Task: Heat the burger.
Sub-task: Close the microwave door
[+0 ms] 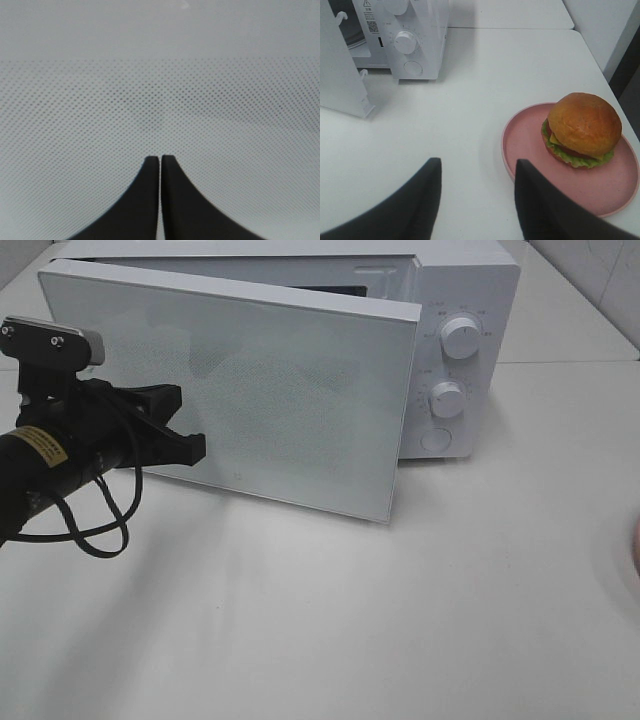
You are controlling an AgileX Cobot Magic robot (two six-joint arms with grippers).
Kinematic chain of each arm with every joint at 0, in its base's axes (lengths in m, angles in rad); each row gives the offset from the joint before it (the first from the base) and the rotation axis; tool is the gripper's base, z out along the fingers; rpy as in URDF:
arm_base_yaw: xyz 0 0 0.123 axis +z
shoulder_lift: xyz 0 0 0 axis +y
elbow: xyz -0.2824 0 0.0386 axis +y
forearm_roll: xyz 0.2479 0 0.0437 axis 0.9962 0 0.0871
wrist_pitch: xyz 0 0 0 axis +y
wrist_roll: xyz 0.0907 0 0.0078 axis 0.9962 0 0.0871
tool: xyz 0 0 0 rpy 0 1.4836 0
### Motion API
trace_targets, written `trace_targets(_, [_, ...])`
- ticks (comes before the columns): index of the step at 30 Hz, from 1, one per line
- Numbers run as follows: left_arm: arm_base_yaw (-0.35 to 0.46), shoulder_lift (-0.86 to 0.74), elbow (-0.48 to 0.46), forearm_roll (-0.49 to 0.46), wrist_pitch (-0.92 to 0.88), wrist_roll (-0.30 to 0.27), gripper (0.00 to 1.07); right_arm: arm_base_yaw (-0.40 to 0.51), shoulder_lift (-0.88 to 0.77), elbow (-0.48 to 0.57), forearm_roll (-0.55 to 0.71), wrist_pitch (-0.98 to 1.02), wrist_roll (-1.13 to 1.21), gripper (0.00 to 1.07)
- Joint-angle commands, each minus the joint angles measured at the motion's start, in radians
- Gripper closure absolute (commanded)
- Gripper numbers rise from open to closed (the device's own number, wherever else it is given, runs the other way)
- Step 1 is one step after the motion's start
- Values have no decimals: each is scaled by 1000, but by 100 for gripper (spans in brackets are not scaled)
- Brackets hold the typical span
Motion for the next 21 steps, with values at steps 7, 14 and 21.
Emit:
trace_targets(7, [-35, 1, -50, -81, -9, 43, 106, -6, -30, 1, -3, -9, 5, 62])
trace_targets(14, [-35, 1, -108, -80, 50, 52, 106, -6, -30, 1, -3, -9, 5, 62])
trace_targets(21, [-35, 31, -136, -82, 71, 52, 106, -6, -30, 1, -3, -9, 5, 62])
